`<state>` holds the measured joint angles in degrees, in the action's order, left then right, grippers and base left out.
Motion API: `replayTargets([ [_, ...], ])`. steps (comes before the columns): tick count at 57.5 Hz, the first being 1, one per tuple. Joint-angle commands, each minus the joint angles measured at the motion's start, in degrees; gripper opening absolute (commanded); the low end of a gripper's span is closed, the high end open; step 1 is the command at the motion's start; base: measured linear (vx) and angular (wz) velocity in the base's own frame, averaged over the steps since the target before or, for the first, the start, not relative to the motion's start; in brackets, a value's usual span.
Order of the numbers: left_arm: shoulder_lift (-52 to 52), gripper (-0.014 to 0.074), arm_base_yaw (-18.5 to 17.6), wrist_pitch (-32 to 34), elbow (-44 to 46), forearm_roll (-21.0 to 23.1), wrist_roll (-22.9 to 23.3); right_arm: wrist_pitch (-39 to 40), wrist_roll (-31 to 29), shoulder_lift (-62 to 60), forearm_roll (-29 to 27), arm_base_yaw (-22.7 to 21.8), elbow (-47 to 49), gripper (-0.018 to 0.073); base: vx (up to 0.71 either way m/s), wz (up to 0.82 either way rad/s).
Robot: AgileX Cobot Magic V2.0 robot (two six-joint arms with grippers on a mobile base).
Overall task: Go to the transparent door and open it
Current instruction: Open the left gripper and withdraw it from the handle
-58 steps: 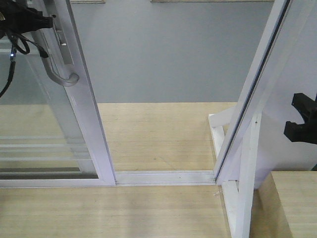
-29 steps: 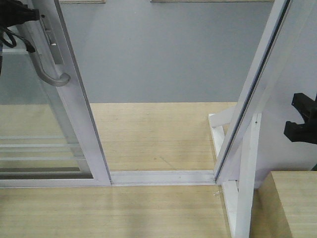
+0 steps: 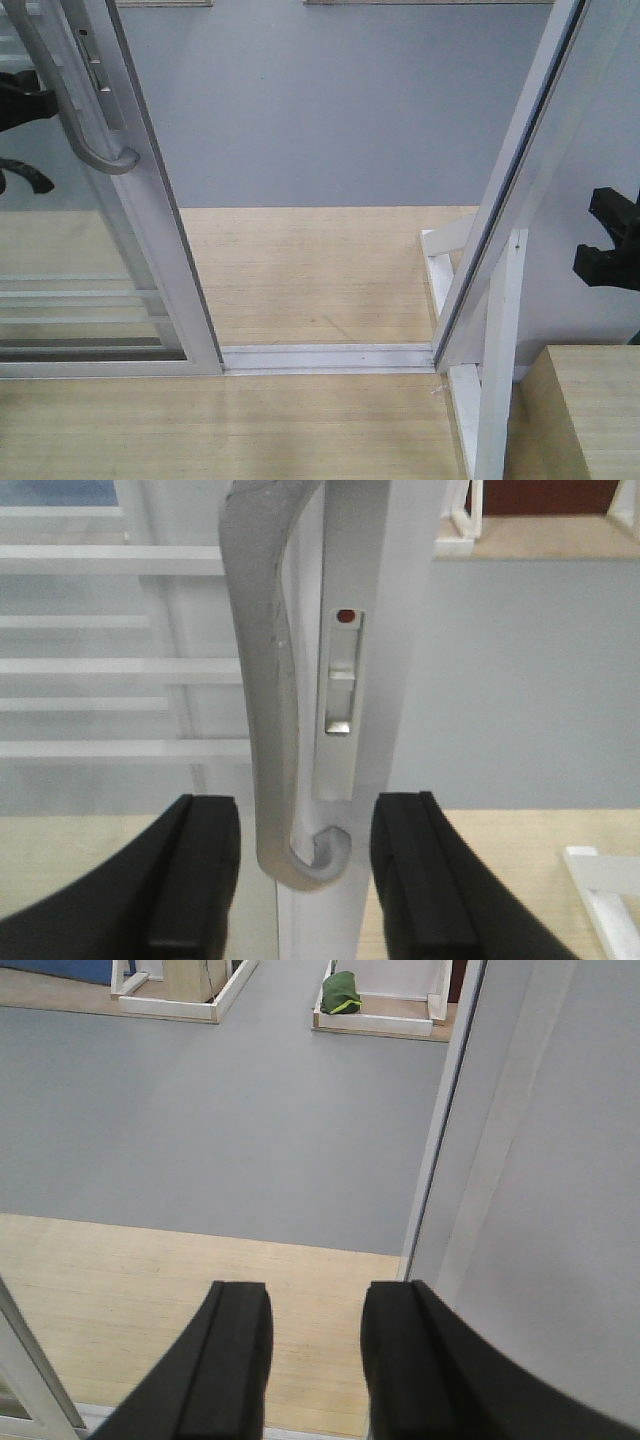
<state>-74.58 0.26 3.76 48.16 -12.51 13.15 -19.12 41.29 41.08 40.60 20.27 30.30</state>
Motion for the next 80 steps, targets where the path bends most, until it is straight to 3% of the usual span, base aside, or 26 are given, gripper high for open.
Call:
replayTargets([
  [1,8.67,0.0427,0.21,6.1,-3.75,0.59,0.92,2.95,0.07,-0.29,1.79,-0.2,1.82,0.0313,0.0,0.0],
  [11,22.25,0.0427,0.21,5.86,-11.4,0.59,0.92,2.95,0.07,-0.29,1.79,-0.2,1.82,0.0313,0.0,0.0],
  [21,33.8,0.0426,0.21,1.54,-15.25,0.59,0.92,2.95,0.07,-0.29,1.79,-0.2,1.82,0.0313,0.0,0.0],
  [43,44.14,0.0426,0.28,-0.52,-16.44,-0.23,0.35,2.95,0.07,-0.29,1.79,-0.2,1.82,0.0313,0.0,0.0],
  [47,47.46,0.0426,0.28,0.26,-18.0,1.96,0.35,2.95,0.07,-0.29,1.79,-0.2,1.82,0.0313,0.0,0.0],
  [57,58.71,0.0421,0.28,6.45,-25.4,12.51,0.29,2.95,0.07,-0.29,1.79,-0.2,1.82,0.0313,0.0,0.0],
  [62,64.6,0.0375,0.22,7.94,-28.96,13.03,-1.14,2.9,0.07,-0.29,1.79,-0.2,1.82,0.0313,0.0,0.0],
  [73,74.12,0.0188,0.22,7.9,-37.91,12.12,-15.77,2.9,0.07,-0.29,1.79,-0.2,1.82,0.0313,0.0,0.0],
  [80,75.82,0.0081,-0.01,9.13,-43.34,12.02,-15.59,2.88,0.07,-0.29,1.73,-0.2,1.82,0.0313,0.0,0.0],
])
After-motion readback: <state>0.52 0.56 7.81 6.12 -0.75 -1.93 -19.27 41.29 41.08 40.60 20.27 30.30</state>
